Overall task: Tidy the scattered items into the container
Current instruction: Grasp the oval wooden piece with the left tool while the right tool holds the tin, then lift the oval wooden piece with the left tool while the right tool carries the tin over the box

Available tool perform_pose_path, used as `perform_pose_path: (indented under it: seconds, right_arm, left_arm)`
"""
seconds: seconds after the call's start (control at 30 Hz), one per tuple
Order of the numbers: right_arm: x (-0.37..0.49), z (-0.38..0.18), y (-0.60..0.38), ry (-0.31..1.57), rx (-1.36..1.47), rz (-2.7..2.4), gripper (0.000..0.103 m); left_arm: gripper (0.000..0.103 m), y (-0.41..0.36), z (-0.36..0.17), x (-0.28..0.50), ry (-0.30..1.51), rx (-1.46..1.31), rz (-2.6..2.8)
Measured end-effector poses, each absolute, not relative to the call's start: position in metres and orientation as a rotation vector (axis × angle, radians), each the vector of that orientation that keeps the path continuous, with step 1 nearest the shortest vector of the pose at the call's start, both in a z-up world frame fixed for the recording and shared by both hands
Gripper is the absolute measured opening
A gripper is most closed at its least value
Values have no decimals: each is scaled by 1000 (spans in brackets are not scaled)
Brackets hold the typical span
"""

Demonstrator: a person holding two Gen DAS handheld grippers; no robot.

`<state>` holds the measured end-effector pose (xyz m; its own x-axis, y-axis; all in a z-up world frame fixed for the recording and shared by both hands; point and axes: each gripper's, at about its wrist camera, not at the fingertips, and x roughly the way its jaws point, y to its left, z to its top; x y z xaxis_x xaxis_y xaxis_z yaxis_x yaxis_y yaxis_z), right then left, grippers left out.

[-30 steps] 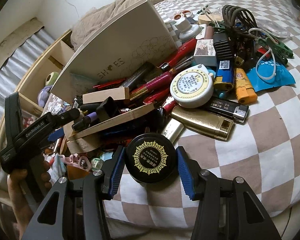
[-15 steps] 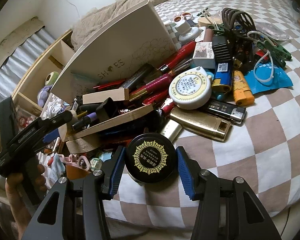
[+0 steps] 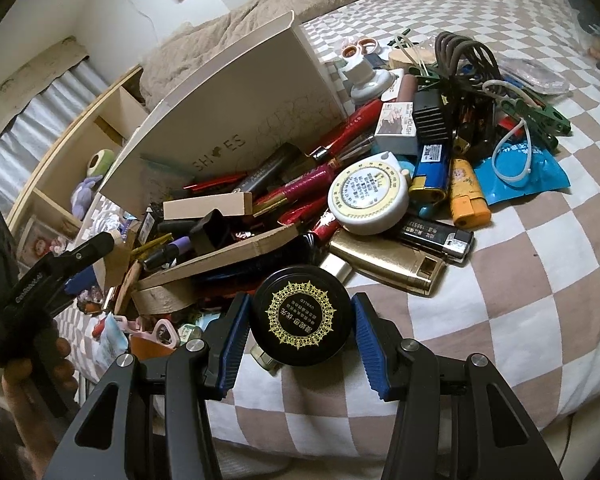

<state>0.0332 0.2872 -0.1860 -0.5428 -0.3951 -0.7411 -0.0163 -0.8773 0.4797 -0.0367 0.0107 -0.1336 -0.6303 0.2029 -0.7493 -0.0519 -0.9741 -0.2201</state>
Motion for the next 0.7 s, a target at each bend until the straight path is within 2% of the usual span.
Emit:
perform_pose_path:
  seconds: [0.7]
  right_arm:
    - [22, -136, 268, -565, 1255, -2521, 52]
  left_arm:
    - [89, 8, -97, -21, -181, -1091, 2761]
